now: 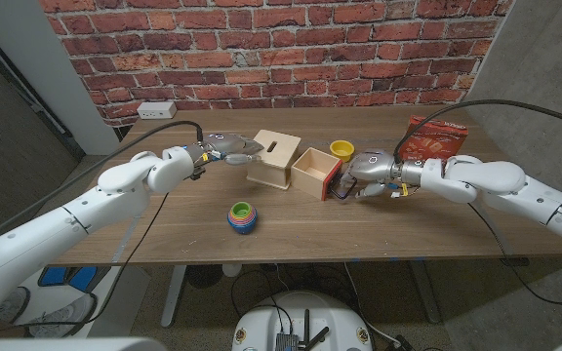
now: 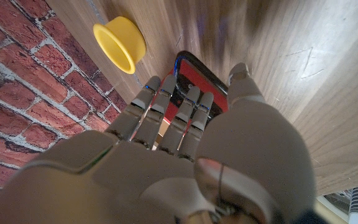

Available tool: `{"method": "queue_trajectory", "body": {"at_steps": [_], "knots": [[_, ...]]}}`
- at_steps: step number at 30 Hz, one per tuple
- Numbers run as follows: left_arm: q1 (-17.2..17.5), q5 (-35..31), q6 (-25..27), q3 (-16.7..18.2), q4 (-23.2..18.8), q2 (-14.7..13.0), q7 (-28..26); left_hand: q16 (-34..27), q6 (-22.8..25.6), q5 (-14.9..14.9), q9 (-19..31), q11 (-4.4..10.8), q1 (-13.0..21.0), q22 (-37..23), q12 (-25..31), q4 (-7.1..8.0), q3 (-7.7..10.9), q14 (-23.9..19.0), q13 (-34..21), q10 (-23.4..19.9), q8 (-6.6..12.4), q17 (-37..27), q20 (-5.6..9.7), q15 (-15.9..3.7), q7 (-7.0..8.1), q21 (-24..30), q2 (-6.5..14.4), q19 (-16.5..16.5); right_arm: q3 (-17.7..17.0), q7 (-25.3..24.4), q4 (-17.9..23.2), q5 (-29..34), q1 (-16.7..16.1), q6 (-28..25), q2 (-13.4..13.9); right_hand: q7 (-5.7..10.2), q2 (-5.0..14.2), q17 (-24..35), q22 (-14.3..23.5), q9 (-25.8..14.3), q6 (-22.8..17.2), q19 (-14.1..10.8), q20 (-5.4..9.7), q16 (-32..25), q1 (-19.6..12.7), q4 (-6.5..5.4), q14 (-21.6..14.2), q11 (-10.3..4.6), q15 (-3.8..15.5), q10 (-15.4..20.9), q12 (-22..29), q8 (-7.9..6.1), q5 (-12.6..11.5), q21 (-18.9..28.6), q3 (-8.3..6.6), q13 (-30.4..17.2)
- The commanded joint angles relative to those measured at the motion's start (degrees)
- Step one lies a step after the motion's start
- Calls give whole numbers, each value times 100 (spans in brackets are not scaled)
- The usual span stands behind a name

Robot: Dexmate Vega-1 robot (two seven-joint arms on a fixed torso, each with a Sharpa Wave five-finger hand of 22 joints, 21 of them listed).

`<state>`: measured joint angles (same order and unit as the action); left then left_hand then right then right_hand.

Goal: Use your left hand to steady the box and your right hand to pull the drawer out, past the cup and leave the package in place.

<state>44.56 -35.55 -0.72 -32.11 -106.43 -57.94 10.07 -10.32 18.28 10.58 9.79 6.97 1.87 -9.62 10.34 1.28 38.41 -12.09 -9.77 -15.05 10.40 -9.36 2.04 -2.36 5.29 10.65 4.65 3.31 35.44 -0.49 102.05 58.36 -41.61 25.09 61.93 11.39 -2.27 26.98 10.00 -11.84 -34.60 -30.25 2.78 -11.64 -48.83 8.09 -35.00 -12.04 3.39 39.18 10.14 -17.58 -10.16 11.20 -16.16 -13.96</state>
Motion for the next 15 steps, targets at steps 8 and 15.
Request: {"method": "queue_trajectory", "body": {"at_steps": [8,15], "knots": [[42,-40,57,43,-80,-31,-59,28,84,-11,24,3,-2,-6,32,3,53,-56,-15,-38,38,-5,910,-665,-2,22,313,66,-152,2,22,-130,-46,186,146,-52,-41,12,13,18,158,59,200,17,195,-40,231,7,823,-238,11,100,-8,-14,73,-24],[104,-37,84,96,-140,-50,-157,33,82,-12,24,-4,-3,-6,26,-2,63,-49,-15,-25,35,-5,910,-660,0,21,312,68,-250,-67,53,-211,-110,214,216,-38,30,29,14,20,126,11,191,-24,262,-77,243,-1,828,-257,38,93,-10,12,78,-31]]}}
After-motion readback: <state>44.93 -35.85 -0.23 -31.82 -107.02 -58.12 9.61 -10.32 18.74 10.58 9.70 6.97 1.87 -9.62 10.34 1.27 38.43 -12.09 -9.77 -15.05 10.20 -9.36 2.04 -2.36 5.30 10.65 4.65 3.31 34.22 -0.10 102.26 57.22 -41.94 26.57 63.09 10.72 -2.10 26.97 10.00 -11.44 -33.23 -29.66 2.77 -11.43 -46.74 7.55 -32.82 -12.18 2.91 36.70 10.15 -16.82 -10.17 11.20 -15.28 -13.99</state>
